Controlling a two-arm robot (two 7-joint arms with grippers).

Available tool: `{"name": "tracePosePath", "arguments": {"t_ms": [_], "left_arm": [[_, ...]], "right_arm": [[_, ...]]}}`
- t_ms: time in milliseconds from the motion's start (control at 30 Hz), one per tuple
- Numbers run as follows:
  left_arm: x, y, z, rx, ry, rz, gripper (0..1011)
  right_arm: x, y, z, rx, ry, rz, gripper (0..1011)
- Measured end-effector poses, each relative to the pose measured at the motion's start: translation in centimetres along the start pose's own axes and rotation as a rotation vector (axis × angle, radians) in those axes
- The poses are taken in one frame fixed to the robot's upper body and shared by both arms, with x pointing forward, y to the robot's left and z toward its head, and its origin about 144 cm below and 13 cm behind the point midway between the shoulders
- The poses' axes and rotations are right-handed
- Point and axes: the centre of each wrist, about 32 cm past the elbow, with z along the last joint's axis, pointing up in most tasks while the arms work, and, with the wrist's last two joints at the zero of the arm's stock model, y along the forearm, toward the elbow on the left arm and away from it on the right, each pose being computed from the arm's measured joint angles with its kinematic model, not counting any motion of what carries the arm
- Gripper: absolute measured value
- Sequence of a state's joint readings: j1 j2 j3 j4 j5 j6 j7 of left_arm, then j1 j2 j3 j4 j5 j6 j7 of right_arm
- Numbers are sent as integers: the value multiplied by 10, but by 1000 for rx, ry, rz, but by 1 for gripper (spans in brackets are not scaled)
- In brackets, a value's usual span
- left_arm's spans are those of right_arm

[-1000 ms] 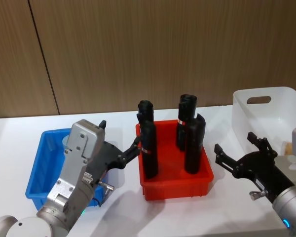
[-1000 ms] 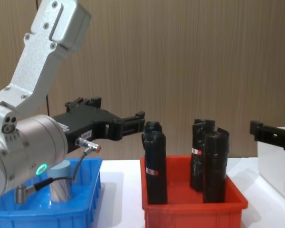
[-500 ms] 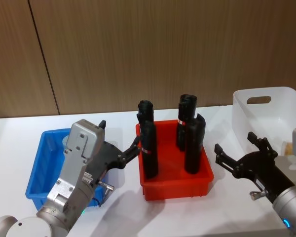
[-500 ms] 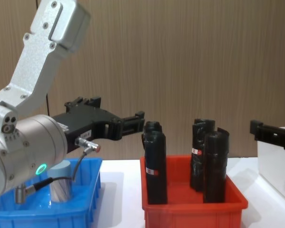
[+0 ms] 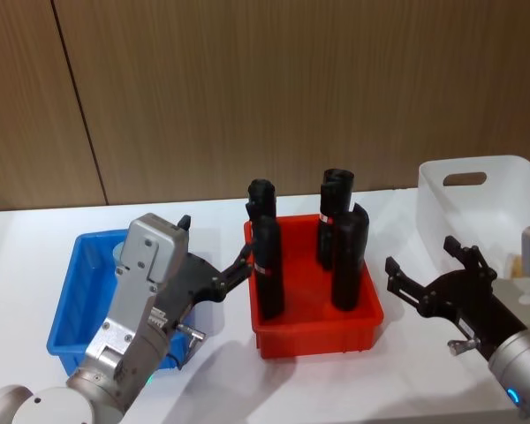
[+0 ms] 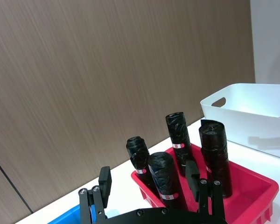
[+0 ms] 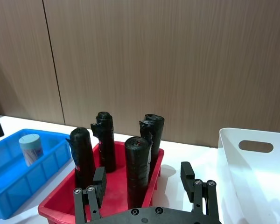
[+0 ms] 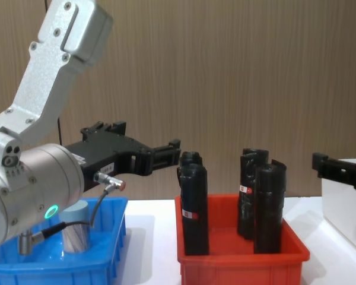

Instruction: Pick the cotton swabs from the blue box and place them into the white box.

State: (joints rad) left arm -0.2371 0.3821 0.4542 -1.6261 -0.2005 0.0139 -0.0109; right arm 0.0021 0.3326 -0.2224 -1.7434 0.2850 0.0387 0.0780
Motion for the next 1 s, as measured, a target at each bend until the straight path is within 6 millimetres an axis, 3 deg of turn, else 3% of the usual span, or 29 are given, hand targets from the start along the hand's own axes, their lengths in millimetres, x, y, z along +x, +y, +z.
{"name": "tracePosePath", "arguments": {"t_ms": [600, 1000], "left_arm": [[0, 0, 0, 0, 0, 0, 1004], [0, 0, 0, 0, 0, 0, 1004]], "right_arm": [[24, 31, -10, -45, -16, 57, 1001], [46, 65, -23, -47, 10, 151, 1001]]}}
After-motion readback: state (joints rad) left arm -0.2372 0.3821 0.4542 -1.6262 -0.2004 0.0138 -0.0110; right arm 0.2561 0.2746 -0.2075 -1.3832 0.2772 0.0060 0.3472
